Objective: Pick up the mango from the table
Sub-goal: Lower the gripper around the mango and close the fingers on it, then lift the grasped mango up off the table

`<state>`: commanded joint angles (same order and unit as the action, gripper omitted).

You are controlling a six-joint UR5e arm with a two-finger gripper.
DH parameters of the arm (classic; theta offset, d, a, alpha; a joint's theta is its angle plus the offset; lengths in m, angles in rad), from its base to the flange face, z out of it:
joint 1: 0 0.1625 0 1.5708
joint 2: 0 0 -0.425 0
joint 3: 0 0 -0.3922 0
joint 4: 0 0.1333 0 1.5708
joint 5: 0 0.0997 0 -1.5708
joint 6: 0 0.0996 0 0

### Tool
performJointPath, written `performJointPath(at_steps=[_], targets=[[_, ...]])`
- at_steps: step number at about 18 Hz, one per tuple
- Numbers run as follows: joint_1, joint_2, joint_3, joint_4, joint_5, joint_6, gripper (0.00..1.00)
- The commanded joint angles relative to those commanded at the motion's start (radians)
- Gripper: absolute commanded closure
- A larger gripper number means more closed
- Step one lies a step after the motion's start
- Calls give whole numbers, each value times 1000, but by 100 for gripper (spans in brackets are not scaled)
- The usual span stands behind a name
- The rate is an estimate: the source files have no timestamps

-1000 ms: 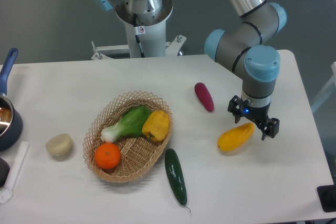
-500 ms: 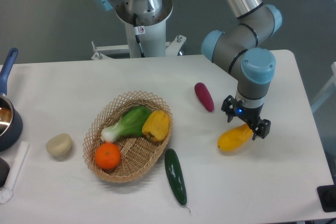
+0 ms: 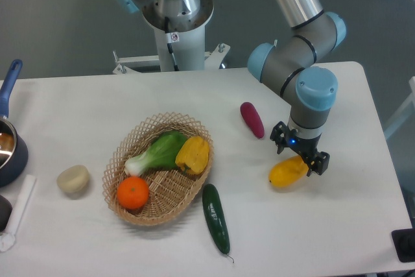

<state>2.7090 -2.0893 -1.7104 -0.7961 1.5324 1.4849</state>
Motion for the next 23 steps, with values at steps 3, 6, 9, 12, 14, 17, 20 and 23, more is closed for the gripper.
performJointPath(at_steps=[3, 6, 9, 12, 14, 17, 20, 23], targets=[[-2, -2, 2, 0, 2, 0, 0], [-2, -3, 3, 0, 5, -2, 13], [-2, -3, 3, 0, 6, -3, 40], [-2, -2, 5, 0, 6, -3, 60], [-2, 0, 6, -2, 6, -5, 68], [-2, 11, 17, -2, 3, -6, 68], [-14, 50, 57, -2, -32, -79, 68], [-21, 110, 92, -2, -174, -204, 68]])
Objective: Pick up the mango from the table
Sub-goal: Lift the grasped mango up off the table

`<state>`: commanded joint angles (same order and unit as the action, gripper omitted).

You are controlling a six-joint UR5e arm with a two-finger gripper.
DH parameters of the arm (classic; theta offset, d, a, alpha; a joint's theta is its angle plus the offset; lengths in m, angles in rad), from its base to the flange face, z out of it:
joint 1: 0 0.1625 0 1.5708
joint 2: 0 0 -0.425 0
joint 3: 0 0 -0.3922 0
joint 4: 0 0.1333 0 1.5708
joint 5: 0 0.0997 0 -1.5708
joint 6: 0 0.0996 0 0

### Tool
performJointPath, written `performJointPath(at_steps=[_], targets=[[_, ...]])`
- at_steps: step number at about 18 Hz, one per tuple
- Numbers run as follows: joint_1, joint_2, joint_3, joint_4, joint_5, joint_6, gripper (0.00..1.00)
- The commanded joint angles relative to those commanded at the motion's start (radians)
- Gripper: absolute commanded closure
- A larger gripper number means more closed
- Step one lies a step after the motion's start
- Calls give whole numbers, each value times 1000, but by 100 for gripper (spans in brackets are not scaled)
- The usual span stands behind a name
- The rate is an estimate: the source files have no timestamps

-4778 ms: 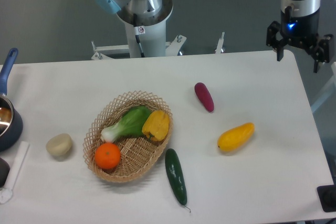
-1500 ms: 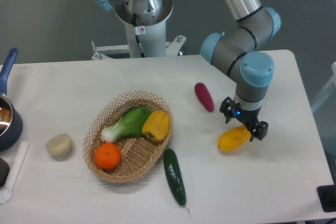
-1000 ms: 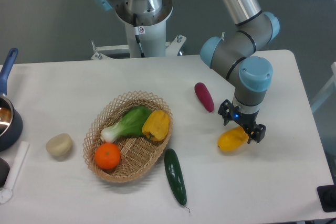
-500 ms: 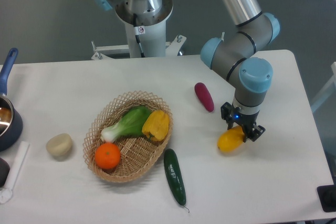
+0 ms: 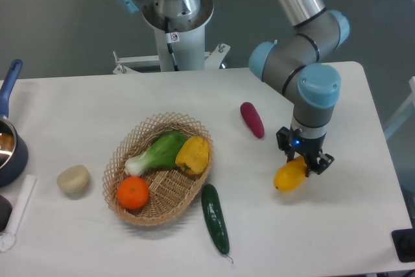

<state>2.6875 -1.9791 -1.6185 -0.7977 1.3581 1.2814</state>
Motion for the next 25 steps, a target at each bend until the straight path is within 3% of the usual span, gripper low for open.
performJointPath(at_steps=[3, 9, 25], targets=[[2, 49, 29, 0, -128, -131, 68], [5, 150, 31, 0, -221, -266, 68], [55, 154, 49, -3, -240, -263, 68]])
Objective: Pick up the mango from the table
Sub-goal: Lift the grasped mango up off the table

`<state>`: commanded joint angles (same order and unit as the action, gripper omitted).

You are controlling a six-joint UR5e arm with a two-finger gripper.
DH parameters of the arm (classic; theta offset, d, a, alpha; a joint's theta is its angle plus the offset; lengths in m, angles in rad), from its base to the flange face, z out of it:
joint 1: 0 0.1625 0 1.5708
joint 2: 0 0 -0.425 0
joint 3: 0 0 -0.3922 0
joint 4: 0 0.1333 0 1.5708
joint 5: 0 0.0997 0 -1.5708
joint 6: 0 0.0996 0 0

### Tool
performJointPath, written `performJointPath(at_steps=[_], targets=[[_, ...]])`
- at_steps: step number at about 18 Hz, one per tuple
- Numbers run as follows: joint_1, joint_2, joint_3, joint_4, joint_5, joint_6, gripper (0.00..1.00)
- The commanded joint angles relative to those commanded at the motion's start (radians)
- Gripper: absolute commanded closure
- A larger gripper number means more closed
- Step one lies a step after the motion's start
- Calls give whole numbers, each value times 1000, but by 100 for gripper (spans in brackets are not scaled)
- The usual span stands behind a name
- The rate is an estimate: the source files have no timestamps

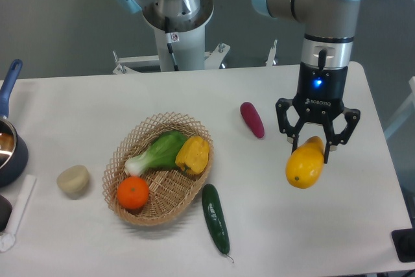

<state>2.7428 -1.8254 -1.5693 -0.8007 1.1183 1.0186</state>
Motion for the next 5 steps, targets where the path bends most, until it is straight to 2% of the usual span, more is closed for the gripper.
performJointPath(at_steps=[5], targets=[[-5, 0, -6, 0, 0, 2, 68]])
